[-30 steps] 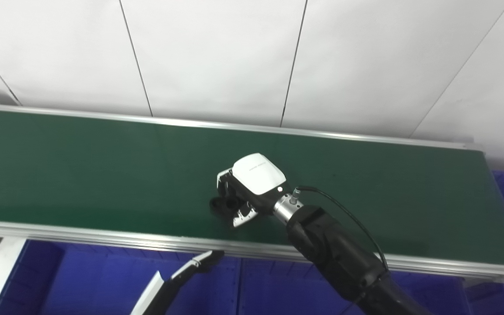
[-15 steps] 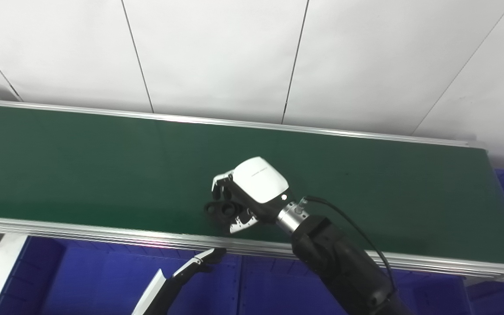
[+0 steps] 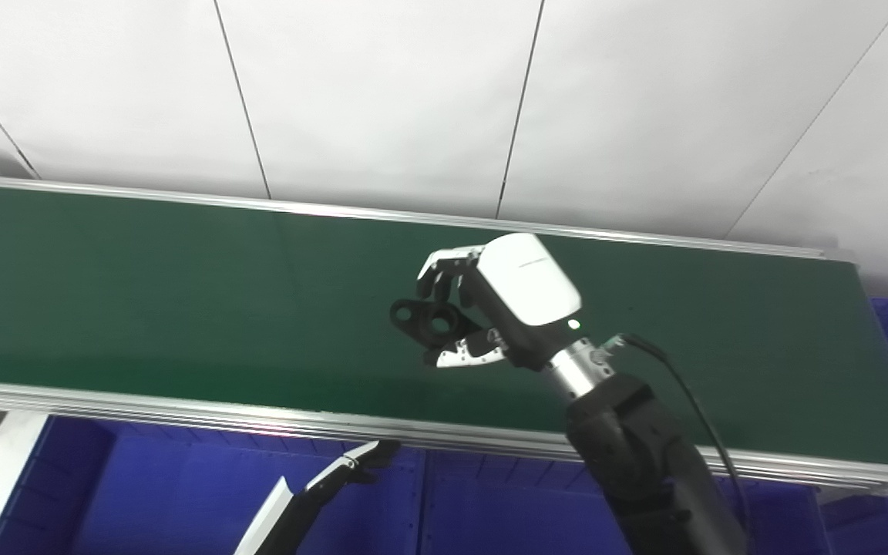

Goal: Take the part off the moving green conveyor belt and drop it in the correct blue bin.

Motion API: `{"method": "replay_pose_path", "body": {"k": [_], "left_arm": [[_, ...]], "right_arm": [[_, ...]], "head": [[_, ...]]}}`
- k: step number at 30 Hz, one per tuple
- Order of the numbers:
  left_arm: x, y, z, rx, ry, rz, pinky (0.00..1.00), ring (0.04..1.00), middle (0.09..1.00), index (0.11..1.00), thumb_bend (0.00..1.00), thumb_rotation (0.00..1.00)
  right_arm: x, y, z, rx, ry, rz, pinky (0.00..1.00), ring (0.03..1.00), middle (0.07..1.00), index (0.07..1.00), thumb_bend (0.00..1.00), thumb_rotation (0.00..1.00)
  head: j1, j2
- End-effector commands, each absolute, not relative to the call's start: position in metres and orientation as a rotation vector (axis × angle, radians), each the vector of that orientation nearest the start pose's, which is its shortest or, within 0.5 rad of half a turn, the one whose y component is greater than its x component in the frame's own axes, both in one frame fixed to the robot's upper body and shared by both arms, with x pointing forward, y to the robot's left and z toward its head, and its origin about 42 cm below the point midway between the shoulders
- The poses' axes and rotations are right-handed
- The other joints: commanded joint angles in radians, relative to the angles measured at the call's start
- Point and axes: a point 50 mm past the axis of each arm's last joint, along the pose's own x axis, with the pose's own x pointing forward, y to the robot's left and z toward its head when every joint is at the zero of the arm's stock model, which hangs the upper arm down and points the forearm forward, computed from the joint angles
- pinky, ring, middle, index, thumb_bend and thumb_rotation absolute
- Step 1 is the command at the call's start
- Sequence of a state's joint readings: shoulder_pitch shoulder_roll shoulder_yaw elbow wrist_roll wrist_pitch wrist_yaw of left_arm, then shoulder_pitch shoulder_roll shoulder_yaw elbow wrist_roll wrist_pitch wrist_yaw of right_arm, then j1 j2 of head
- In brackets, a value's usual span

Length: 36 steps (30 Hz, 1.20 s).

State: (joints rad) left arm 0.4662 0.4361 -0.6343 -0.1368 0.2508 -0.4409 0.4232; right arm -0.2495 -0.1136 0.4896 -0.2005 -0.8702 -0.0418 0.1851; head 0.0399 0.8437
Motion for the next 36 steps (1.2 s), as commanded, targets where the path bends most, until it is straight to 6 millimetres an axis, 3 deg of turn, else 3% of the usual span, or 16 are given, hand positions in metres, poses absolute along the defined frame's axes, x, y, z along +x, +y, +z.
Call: {"method": "replay_pose_path", "body": {"k": [1, 5, 12, 16, 22, 28, 31, 36], "left_arm": [[0.062, 0.206, 0.070, 0.260, -0.143, -0.312, 0.77, 0.830, 0.863, 0.853, 0.69, 0.49], [0.059, 0.208, 0.073, 0.260, -0.143, -0.306, 0.78, 0.831, 0.860, 0.852, 0.69, 0.48], [0.061, 0.211, 0.076, 0.241, -0.134, -0.287, 0.80, 0.837, 0.854, 0.847, 0.70, 0.47], [0.063, 0.214, 0.078, 0.244, -0.141, -0.277, 0.78, 0.824, 0.845, 0.840, 0.71, 0.47], [0.071, 0.219, 0.083, 0.232, -0.155, -0.273, 0.77, 0.809, 0.839, 0.836, 0.68, 0.44], [0.080, 0.225, 0.090, 0.226, -0.171, -0.288, 0.77, 0.817, 0.851, 0.838, 0.69, 0.45], [0.084, 0.229, 0.094, 0.231, -0.181, -0.294, 0.79, 0.828, 0.856, 0.844, 0.70, 0.47], [0.087, 0.232, 0.100, 0.219, -0.191, -0.297, 0.79, 0.822, 0.851, 0.839, 0.69, 0.45]], "right_arm": [[0.295, -0.097, 0.208, -0.967, -0.632, 0.480, 0.25, 0.311, 0.420, 0.532, 0.52, 0.00], [0.273, -0.116, 0.199, -0.946, -0.595, 0.466, 0.24, 0.318, 0.439, 0.528, 0.52, 0.00], [0.215, -0.148, 0.177, -0.917, -0.472, 0.470, 0.19, 0.266, 0.456, 0.507, 0.52, 0.00], [0.187, -0.161, 0.166, -0.899, -0.391, 0.489, 0.17, 0.247, 0.422, 0.536, 0.52, 0.00], [0.153, -0.173, 0.139, -0.871, -0.258, 0.542, 0.28, 0.368, 0.498, 0.483, 0.52, 0.00], [0.147, -0.170, 0.113, -0.886, -0.181, 0.570, 0.27, 0.351, 0.481, 0.504, 0.52, 0.00], [0.153, -0.167, 0.100, -0.915, -0.148, 0.582, 0.24, 0.317, 0.444, 0.527, 0.52, 0.00], [0.165, -0.160, 0.081, -0.927, -0.039, 0.599, 0.16, 0.210, 0.469, 0.490, 0.53, 0.00]], "head": [[0.002, 0.004], [-0.008, 0.017], [-0.022, 0.043], [-0.030, 0.060], [-0.045, 0.089], [-0.072, 0.125], [-0.094, 0.155], [-0.107, 0.173]]}}
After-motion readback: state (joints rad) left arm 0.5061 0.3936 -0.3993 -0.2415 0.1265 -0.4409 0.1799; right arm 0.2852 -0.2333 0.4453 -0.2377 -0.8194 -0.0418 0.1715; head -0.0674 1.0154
